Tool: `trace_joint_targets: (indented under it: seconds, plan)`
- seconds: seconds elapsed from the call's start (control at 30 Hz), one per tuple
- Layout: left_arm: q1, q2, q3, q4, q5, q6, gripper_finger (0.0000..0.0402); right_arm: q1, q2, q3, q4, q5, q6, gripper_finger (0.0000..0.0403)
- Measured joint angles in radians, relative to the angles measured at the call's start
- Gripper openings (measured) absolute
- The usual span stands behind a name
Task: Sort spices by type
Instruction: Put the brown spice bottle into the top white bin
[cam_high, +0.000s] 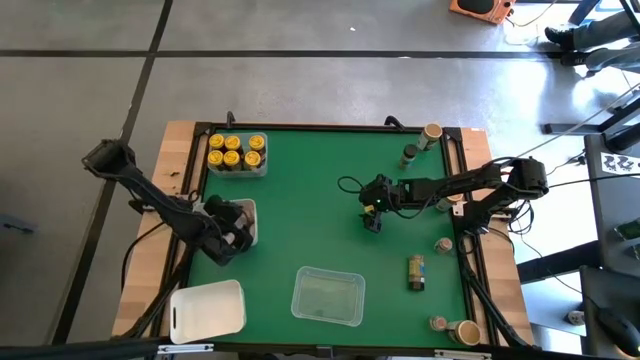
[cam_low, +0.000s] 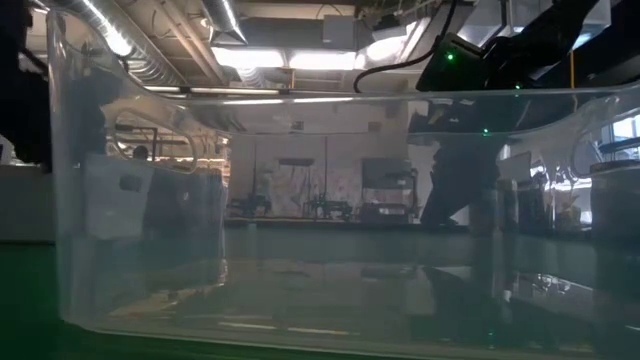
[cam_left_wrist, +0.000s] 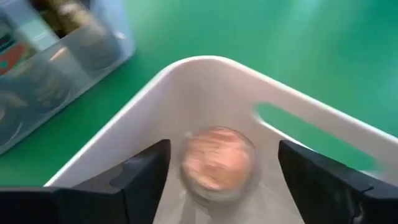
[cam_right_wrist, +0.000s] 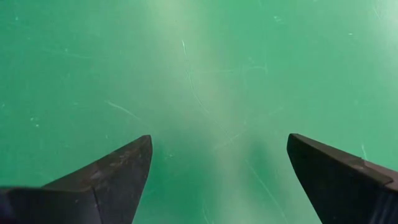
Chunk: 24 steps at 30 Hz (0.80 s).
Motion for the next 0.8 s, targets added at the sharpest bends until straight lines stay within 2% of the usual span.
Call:
trace_joint_targets:
  seconds: [0.17,0.3,0.43,0.7,0.8]
  plan:
    - [0.000,-0.043,0.116,-0.101,0.021,0.117,0.0301,0.000,0.000,0.000,0.048,0.000,0.004,0.0372]
    - [0.007,-0.085,0.196,-0.115,0.000,0.217,0.0301,0.000,-0.001,0.008,0.082,-0.035,0.026,0.0372]
    - [0.028,-0.099,0.219,0.000,-0.030,0.359,0.0301,0.000,-0.001,0.038,0.028,-0.037,0.024,0.0372]
    - [0.098,-0.056,0.217,0.223,-0.034,0.580,0.0301,0.001,-0.049,0.162,-0.244,-0.036,0.025,0.0372]
    - [0.137,-0.015,0.212,0.364,-0.034,0.691,0.0301,0.001,-0.090,0.181,-0.325,-0.036,0.028,0.0372]
